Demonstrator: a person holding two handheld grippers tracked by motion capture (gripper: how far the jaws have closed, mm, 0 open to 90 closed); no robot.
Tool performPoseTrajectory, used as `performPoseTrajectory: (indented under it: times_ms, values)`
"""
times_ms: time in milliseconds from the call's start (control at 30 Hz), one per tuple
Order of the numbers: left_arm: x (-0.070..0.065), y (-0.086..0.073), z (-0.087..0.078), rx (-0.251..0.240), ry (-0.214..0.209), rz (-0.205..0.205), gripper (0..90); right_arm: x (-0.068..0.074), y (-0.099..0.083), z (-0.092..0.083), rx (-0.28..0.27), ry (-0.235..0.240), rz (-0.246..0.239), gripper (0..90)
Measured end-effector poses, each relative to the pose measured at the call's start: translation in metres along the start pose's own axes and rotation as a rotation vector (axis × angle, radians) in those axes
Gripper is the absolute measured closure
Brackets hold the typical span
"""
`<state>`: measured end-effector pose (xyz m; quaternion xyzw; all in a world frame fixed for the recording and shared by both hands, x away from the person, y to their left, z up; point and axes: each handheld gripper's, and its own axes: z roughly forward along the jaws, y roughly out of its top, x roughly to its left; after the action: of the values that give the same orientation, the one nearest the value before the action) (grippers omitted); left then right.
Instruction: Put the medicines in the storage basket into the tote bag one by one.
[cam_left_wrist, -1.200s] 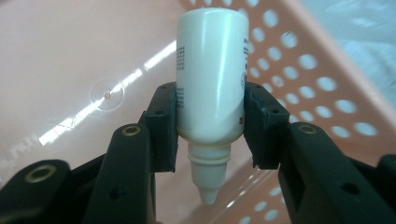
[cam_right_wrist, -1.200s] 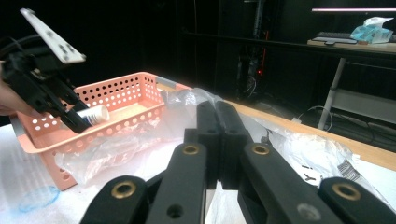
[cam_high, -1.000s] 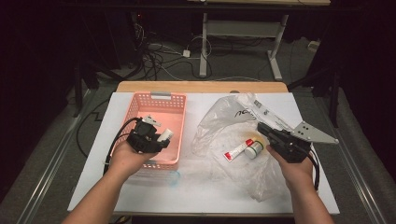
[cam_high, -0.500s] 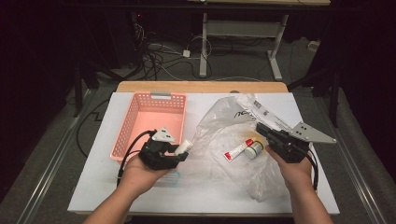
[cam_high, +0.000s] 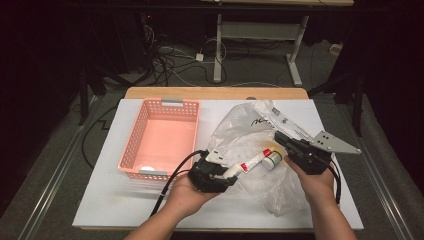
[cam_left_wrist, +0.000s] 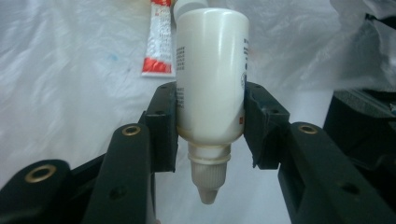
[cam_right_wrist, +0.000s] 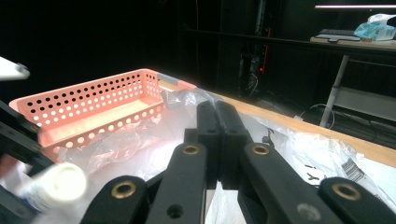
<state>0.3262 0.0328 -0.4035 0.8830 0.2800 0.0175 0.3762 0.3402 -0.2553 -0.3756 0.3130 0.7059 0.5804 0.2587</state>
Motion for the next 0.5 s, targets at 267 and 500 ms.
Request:
performPoseTrajectory:
  times_ms: [267,500]
  values:
    - [0.006,0.026,0.044,0.004,0.04,-0.01,58.2,0.001,0.0,0.0,0.0,0.002,-0.007,90.0]
    - [0.022,0.049,0.072,0.003,0.143,-0.036,58.2,0.001,0.0,0.001,0.001,0.004,0.0,90.0]
